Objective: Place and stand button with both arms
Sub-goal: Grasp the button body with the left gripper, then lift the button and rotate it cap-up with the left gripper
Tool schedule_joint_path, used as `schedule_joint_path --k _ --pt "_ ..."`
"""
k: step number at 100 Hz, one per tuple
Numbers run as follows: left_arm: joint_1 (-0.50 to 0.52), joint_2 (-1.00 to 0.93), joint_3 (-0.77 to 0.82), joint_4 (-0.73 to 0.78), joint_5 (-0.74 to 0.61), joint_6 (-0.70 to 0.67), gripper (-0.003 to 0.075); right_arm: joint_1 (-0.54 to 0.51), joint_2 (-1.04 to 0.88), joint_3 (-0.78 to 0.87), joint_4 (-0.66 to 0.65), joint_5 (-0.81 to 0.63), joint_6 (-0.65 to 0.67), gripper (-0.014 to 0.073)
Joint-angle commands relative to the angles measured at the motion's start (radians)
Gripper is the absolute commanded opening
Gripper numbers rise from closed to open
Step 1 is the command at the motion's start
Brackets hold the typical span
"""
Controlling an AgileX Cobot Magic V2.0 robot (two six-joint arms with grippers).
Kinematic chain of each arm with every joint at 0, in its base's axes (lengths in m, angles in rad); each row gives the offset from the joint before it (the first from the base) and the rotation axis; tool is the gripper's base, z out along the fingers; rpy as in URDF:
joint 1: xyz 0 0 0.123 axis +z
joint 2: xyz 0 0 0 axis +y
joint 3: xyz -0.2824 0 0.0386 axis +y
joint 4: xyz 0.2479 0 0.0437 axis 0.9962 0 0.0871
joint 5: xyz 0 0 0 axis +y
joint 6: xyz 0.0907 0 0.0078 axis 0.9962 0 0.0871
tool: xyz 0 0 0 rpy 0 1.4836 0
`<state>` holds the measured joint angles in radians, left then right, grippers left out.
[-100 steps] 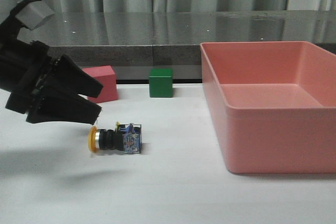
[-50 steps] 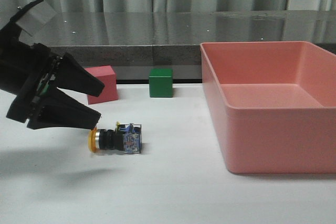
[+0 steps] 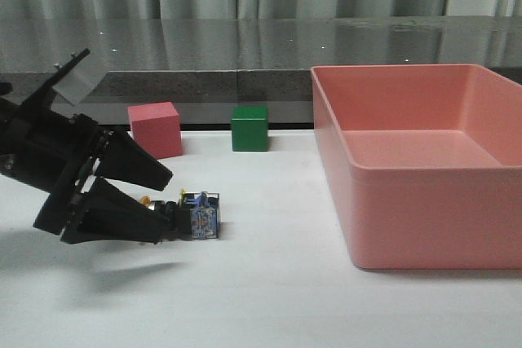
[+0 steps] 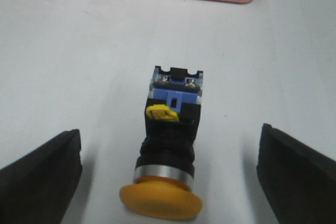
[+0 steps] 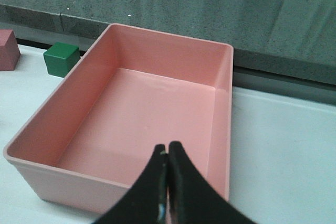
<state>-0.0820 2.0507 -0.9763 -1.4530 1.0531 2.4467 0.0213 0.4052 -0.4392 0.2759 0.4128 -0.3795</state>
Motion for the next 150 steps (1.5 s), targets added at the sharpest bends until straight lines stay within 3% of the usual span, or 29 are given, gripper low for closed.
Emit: schedule_joint_path --k 1,29,41,63,79,96,113,130,150 --pt "-0.006 -0.02 -0.024 -0.071 0.079 0.014 0.0638 -0.006 0.006 -0.024 0.012 -0.07 -0.003 -0.006" --pt "-0.006 0.041 -0.024 -0.102 0.102 0.047 0.0619 -0.006 0.006 -0.024 0.012 -0.07 -0.003 -0.006" --pt "-0.006 0.043 -0.024 -0.102 0.098 0.048 0.0494 -0.006 0.006 -0.024 0.012 -0.07 -0.003 -0.006" --pt "-0.006 0.043 -0.024 -0.087 0.099 0.049 0.0175 -0.006 0.006 -0.024 0.012 -0.071 -0.003 -0.006" --pt "-0.006 0.037 -0.024 -0.07 0.144 0.049 -0.0008 -0.006 0.006 -0.024 0.012 -0.072 -0.003 -0.006" --pt "-0.009 -0.024 -0.055 -0.038 0.153 -0.055 -0.0019 -0.006 0.006 -0.024 0.012 -0.072 -0.003 -0.006" --pt "-0.021 -0.164 -0.146 0.213 0.114 -0.23 -0.0019 -0.006 0.006 -0.024 0.012 -0.072 -0.003 -0.006" --pt "-0.09 -0.307 -0.289 0.589 -0.028 -0.615 -0.0019 -0.006 0.006 -0.024 0.012 -0.072 -0.003 -0.006" --pt "-0.2 -0.345 -0.475 0.967 -0.005 -0.922 -0.0019 -0.006 0.006 -0.024 0.012 -0.072 -0.003 -0.006"
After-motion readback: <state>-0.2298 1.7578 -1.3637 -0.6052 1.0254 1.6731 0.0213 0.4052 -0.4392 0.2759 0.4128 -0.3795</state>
